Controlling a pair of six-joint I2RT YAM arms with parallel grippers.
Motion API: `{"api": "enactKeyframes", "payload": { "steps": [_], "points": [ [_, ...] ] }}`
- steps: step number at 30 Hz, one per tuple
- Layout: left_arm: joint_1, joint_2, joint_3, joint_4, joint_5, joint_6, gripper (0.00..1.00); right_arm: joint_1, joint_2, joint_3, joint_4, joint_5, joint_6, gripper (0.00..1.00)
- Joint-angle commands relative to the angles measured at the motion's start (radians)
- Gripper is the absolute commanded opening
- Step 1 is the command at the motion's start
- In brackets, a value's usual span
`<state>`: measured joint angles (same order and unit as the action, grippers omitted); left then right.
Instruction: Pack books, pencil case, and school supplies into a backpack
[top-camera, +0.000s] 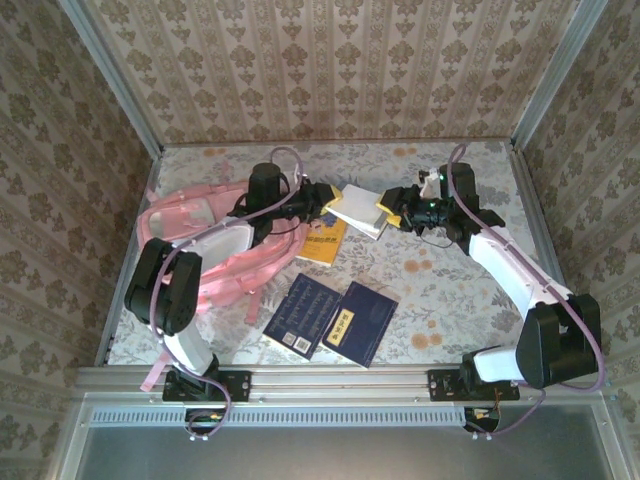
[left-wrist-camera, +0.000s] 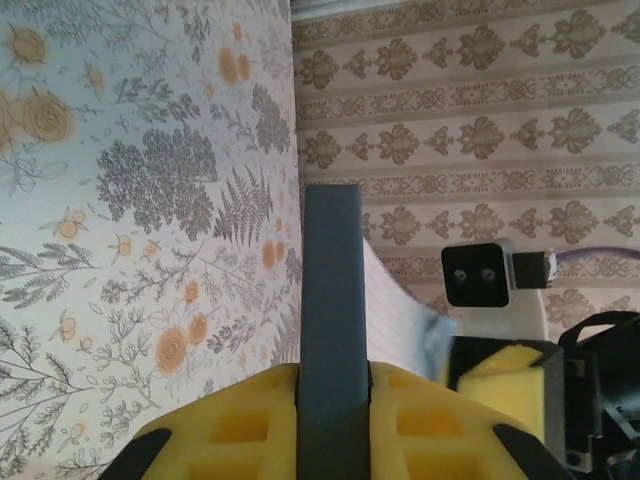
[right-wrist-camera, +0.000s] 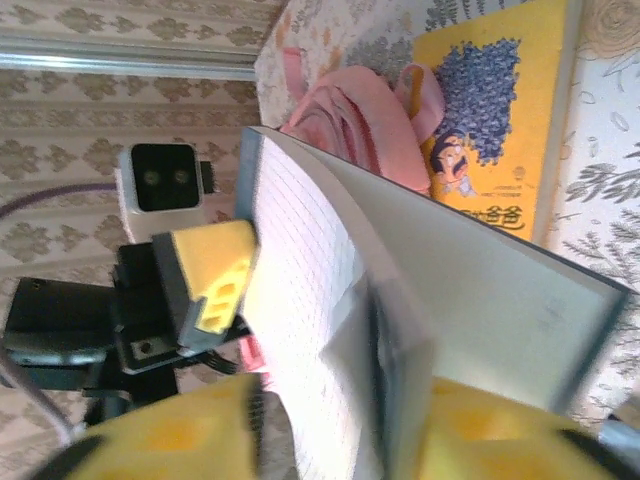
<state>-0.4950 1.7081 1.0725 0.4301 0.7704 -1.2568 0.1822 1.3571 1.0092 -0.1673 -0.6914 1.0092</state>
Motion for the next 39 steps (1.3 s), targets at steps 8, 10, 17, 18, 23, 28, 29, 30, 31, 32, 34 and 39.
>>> {"api": "enactKeyframes", "payload": {
  "steps": [8, 10, 17, 18, 23, 28, 29, 30, 31, 32, 34, 39],
  "points": [
    [0.032, -0.123, -0.015, -0.019, -0.045, 0.019, 0.00, 0.003, -0.083, -0.035, -0.071, 0.094, -0.019, 1.00],
    [0.032, -0.129, -0.021, -0.006, -0.044, 0.007, 0.00, 0.008, -0.082, -0.084, 0.033, 0.062, 0.067, 1.00],
    [0.027, -0.146, -0.060, 0.058, -0.057, -0.041, 0.00, 0.103, -0.012, -0.172, 0.443, 0.043, 0.296, 0.98],
    [0.026, -0.146, -0.064, 0.062, -0.057, -0.045, 0.00, 0.118, -0.004, -0.171, 0.474, 0.055, 0.309, 0.96],
    [0.026, -0.148, -0.082, 0.067, -0.066, -0.057, 0.00, 0.168, -0.005, -0.208, 0.622, 0.146, 0.371, 0.73],
    [0.026, -0.148, -0.085, 0.085, -0.065, -0.070, 0.00, 0.189, -0.009, -0.235, 0.685, 0.189, 0.395, 0.40],
    [0.026, -0.149, -0.086, 0.086, -0.064, -0.072, 0.00, 0.189, -0.013, -0.241, 0.684, 0.198, 0.394, 0.35],
    [0.026, -0.149, -0.085, 0.085, -0.063, -0.072, 0.00, 0.189, -0.022, -0.247, 0.684, 0.209, 0.390, 0.31],
    [0.026, -0.151, -0.086, 0.085, -0.065, -0.072, 0.00, 0.188, -0.031, -0.250, 0.682, 0.217, 0.381, 0.31],
    [0.026, -0.153, -0.088, 0.085, -0.066, -0.073, 0.00, 0.188, -0.039, -0.250, 0.669, 0.224, 0.369, 0.31],
    [0.026, -0.157, -0.092, 0.085, -0.066, -0.073, 0.00, 0.187, -0.056, -0.248, 0.629, 0.237, 0.345, 0.32],
    [0.027, -0.163, -0.105, 0.082, -0.068, -0.074, 0.00, 0.166, -0.078, -0.270, 0.622, 0.248, 0.343, 0.30]
  ]
}}
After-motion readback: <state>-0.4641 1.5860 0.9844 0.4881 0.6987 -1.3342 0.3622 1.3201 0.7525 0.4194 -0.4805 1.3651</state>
